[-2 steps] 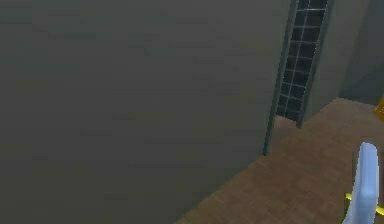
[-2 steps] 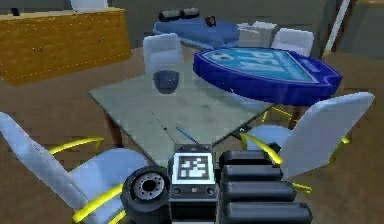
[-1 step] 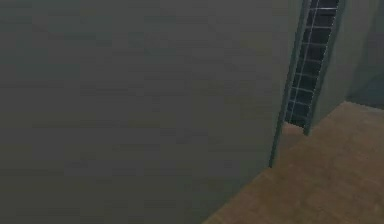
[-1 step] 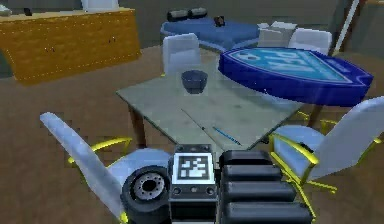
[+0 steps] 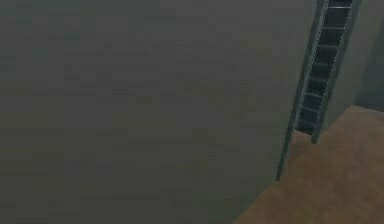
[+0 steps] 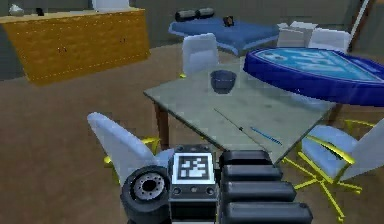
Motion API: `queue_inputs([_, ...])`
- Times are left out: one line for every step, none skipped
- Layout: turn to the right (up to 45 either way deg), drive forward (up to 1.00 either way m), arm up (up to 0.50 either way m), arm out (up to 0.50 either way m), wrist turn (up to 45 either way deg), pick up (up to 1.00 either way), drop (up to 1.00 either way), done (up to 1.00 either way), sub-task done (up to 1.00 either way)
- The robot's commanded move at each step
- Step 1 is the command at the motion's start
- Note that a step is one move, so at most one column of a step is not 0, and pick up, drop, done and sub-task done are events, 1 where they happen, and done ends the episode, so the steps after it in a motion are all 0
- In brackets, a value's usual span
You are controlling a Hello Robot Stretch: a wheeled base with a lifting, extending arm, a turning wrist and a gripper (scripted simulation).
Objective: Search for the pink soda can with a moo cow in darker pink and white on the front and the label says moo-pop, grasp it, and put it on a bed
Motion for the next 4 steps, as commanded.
queue_inputs([24.0, 0.0, 0.0, 0.0, 0.0, 0.0, 0.0, 0.0, 0.0])
queue_inputs([0.0, 0.3, 0.0, 0.0, 0.0, 0.0, 0.0, 0.0, 0.0])
queue_inputs([24.0, 0.0, 0.0, 0.0, 0.0, 0.0, 0.0, 0.0, 0.0])
queue_inputs([0.0, 0.8, 0.0, 0.0, 0.0, 0.0, 0.0, 0.0, 0.0])
